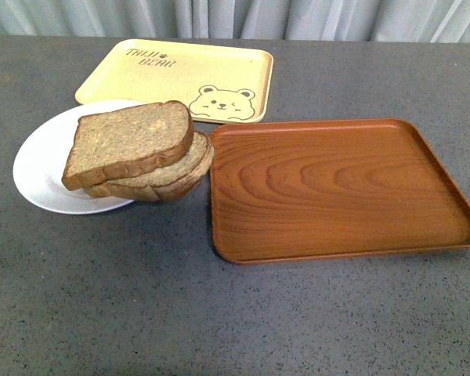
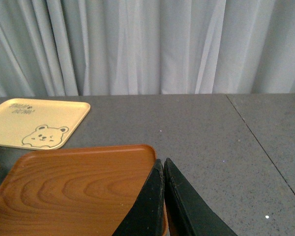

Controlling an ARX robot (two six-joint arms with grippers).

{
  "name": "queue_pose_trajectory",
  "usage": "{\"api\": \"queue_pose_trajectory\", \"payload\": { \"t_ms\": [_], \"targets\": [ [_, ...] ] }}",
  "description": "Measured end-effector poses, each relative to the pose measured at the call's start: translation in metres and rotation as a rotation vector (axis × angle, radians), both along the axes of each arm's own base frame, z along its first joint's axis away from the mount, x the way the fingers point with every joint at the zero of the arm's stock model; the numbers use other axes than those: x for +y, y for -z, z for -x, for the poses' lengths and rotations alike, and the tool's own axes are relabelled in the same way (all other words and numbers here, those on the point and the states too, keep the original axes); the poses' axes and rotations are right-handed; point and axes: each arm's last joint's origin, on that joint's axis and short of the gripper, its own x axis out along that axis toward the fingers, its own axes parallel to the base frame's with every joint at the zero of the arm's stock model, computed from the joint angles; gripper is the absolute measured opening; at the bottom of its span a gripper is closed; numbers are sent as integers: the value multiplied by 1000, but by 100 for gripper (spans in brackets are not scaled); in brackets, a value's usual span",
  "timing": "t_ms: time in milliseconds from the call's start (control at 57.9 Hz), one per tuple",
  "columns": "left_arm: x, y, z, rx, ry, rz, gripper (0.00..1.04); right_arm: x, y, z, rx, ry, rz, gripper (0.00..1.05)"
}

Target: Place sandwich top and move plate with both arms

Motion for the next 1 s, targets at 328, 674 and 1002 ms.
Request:
{"api": "queue_pose_trajectory", "payload": {
  "t_ms": [328, 674, 1002],
  "targets": [
    [0, 0, 0, 0, 0, 0, 96, 0, 0, 7, 0, 0, 0, 2],
    [0, 0, 0, 0, 0, 0, 96, 0, 3, 20, 6, 0, 0, 2],
    [0, 0, 0, 0, 0, 0, 96, 0, 3, 20, 6, 0, 0, 2]
  ]
}}
